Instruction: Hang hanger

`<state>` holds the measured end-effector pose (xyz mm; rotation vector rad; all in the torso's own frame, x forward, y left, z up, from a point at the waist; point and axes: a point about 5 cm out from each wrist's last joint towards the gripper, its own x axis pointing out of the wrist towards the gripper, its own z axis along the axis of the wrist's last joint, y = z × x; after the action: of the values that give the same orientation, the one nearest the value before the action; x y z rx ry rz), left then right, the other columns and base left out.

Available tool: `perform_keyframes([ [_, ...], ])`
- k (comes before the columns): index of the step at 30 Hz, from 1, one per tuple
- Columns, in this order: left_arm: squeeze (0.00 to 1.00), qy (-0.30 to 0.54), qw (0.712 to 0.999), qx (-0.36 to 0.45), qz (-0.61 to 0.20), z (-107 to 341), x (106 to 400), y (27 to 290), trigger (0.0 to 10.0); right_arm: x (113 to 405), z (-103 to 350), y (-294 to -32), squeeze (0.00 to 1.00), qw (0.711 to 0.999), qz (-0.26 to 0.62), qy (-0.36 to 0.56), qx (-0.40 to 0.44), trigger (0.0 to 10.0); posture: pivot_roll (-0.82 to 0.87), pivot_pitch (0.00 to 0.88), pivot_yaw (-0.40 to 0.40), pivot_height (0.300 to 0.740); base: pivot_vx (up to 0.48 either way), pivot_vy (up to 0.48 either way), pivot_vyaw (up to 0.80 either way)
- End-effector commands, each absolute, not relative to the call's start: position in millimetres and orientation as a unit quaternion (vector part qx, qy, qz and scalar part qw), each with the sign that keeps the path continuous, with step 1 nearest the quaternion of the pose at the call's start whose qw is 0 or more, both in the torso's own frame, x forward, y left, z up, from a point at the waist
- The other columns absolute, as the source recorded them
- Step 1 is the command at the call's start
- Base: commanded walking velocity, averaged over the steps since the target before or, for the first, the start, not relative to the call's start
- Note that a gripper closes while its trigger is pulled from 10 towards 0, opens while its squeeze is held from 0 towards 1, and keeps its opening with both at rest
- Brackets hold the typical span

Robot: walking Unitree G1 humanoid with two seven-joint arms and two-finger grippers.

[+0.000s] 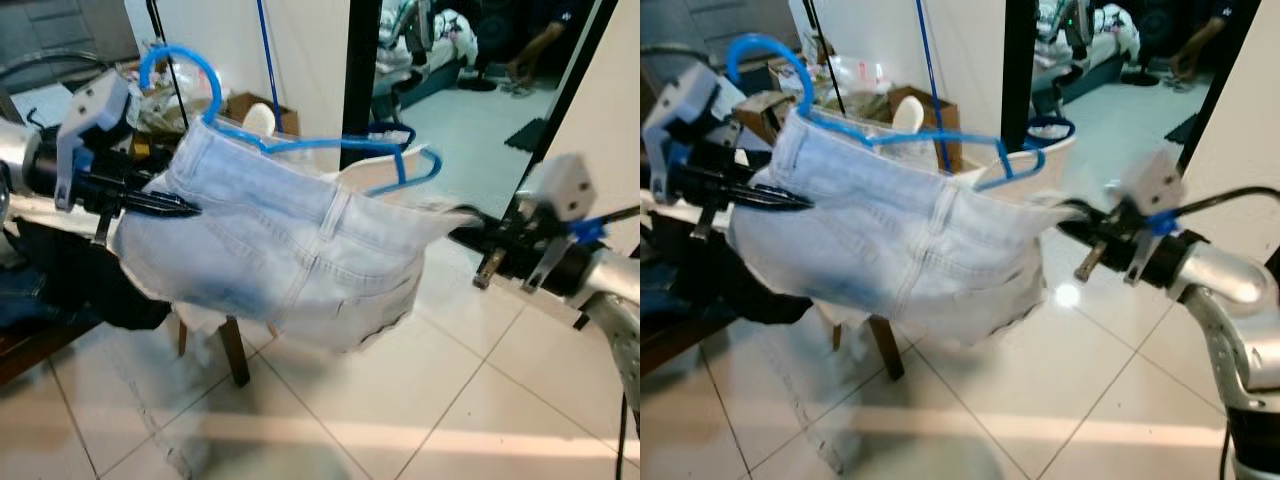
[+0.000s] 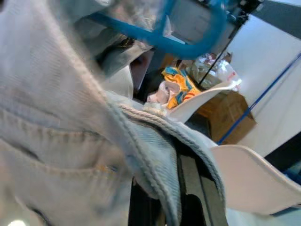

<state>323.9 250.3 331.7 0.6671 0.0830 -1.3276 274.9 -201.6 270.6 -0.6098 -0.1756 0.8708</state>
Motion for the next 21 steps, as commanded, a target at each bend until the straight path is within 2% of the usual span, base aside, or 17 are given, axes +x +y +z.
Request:
perform_keyframes([
  [1, 0.00, 0.065, 0.733, 0.309, -0.603, 331.9, 319.1, 258.0, 0.0, 272.6, 268.3, -198.0, 0.00, 0.823, 0.422, -0.076, -0.373, 0.0, 0.00, 0.045, 0.043, 0.740, 0.000, 0.000, 0.00],
  [4, 0.00, 0.065, 0.733, 0.309, -0.603, 331.9, 319.1, 258.0, 0.0, 272.6, 268.3, -198.0, 0.00, 0.823, 0.422, -0.076, -0.373, 0.0, 0.00, 0.045, 0.043, 0.740, 0.000, 0.000, 0.00],
  [5, 0.00, 0.069, 0.729, 0.309, -0.607, 332.2, 317.8, 257.0, 0.0, 273.5, 268.2, -198.2, 0.00, 0.804, 0.421, -0.072, -0.415, 0.0, 0.00, 0.042, 0.041, 0.740, 0.000, 0.000, 0.00],
  [6, 0.00, 0.069, 0.729, 0.309, -0.607, 332.2, 317.8, 257.0, 0.0, 273.5, 268.2, -198.2, 0.00, 0.804, 0.421, -0.072, -0.415, 0.0, 0.00, 0.042, 0.041, 0.740, 0.000, 0.000, 0.00],
  [7, 0.00, 0.069, 0.724, 0.310, -0.612, 333.1, 316.3, 254.8, 0.0, 273.9, 267.4, -197.3, 0.00, 0.783, 0.423, -0.068, -0.451, 0.0, 0.00, 0.039, 0.038, 0.740, 0.000, 0.000, 0.00],
  [8, 0.00, 0.069, 0.724, 0.310, -0.612, 333.1, 316.3, 254.8, 0.0, 273.9, 267.4, -197.3, 0.00, 0.783, 0.423, -0.068, -0.451, 0.0, 0.00, 0.039, 0.038, 0.740, 0.000, 0.000, 0.00],
  [9, 0.00, 0.061, 0.720, 0.307, -0.619, 336.2, 314.1, 252.0, 0.0, 275.1, 265.9, -197.7, 0.00, 0.765, 0.422, -0.062, -0.483, 0.0, -0.01, 0.039, 0.036, 0.740, 0.000, 0.000, 0.00],
  [10, 0.00, 0.061, 0.720, 0.307, -0.619, 336.2, 314.1, 252.0, 0.0, 275.1, 265.9, -197.7, 0.00, 0.765, 0.422, -0.062, -0.483, 0.0, -0.01, 0.039, 0.036, 0.740, 0.000, 0.000, 0.00],
  [12, 0.00, 0.041, 0.710, 0.283, -0.643, 343.0, 305.6, 245.5, 0.0, 280.2, 264.6, -203.0, 0.00, 0.744, 0.403, -0.049, -0.531, 0.0, -0.01, 0.036, 0.034, 0.740, 0.000, 0.000, 0.00],
  [21, 0.00, 0.051, 0.683, 0.256, -0.682, 336.7, 292.7, 236.7, 0.0, 288.7, 269.8, -206.9, 0.00, 0.744, 0.371, -0.061, -0.552, 0.0, -0.01, 0.039, 0.029, 0.740, 0.000, 0.000, 0.00],
])
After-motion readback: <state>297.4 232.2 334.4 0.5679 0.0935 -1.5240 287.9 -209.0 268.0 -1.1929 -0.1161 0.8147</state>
